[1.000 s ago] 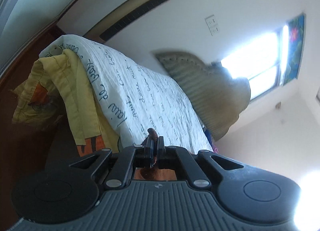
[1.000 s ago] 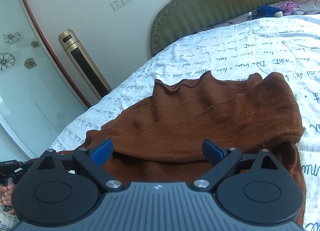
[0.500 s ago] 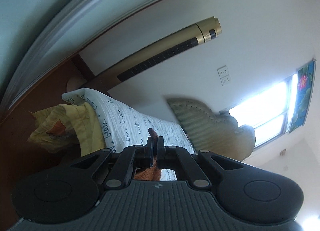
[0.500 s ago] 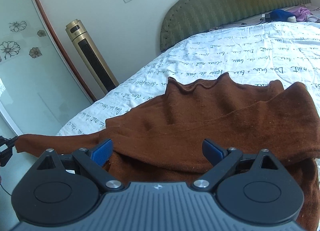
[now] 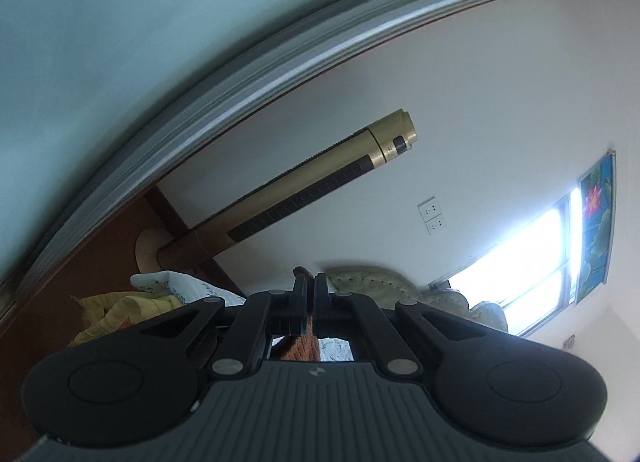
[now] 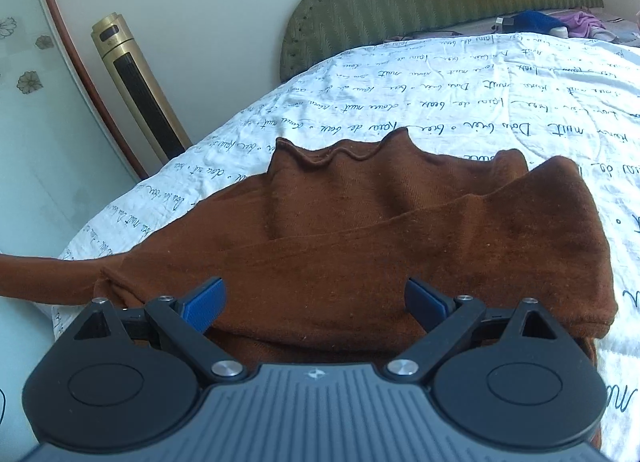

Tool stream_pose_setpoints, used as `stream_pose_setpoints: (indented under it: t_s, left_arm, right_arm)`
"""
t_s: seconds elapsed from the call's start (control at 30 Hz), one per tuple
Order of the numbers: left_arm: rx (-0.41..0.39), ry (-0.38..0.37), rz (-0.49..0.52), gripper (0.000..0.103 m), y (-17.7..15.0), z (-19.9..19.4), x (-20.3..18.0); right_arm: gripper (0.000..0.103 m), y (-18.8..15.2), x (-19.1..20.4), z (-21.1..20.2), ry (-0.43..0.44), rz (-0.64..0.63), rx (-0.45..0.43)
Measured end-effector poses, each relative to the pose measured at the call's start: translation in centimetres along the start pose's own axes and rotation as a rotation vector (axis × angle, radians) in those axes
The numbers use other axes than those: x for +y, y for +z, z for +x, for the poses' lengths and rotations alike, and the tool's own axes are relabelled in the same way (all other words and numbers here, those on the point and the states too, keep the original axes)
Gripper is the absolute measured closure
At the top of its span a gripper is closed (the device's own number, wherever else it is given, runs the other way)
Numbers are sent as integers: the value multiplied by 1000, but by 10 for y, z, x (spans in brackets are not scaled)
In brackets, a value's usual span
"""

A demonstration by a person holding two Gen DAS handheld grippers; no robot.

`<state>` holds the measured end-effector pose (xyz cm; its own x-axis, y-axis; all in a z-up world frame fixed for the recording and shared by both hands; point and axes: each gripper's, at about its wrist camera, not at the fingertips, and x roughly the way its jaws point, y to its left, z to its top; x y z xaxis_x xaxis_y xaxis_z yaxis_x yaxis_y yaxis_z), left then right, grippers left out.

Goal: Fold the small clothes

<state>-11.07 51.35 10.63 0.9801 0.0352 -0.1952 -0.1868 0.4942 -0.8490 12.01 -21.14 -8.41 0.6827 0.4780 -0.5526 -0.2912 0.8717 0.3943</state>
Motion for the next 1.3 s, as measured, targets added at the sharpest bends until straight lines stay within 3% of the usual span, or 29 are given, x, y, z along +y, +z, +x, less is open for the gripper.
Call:
stream_pose_setpoints:
  t_s: [0.13,0.27,0.37,0.6,0.63,0.67,0.7,0.77,0.9,1.13,1.3]
  left_arm:
    - [45,-11,70,102,-5,18,-31]
    - [163,-11,130,102,-35,48,-48]
    - [300,-20,166,102,-83,78,-51]
    - [520,-77,236,102,-171,136,-65]
    - [540,-84,244,102,-179,144,-69]
    - [556,-92,254,102,-185,149,-73]
    - [568,-100,264,102,-191,154,-77]
    - [577,-104,266,102,-197,161,-82]
    - [548,-112,259,102,-188,163,-90]
    - [422,-87,270,102,-136,122,-93]
    - [373,-41,250,102,-111,96,-82]
  right_arm:
    - [6,-11,48,-8,112,-106,23]
    - [6,-38,109,-17,207,-257,40]
    - [6,-63,149,-13,250,-390,88]
    - [10,-104,203,11,322,-606,173]
    - [41,-109,207,16,288,-624,176]
    - [87,-111,209,20,237,-627,184]
    - [91,-112,208,22,227,-621,181]
    - [98,-111,203,19,250,-587,181]
    - [102,-108,197,5,302,-524,171]
    - [102,-120,202,-19,407,-521,200]
    - [102,-142,210,-26,418,-579,231]
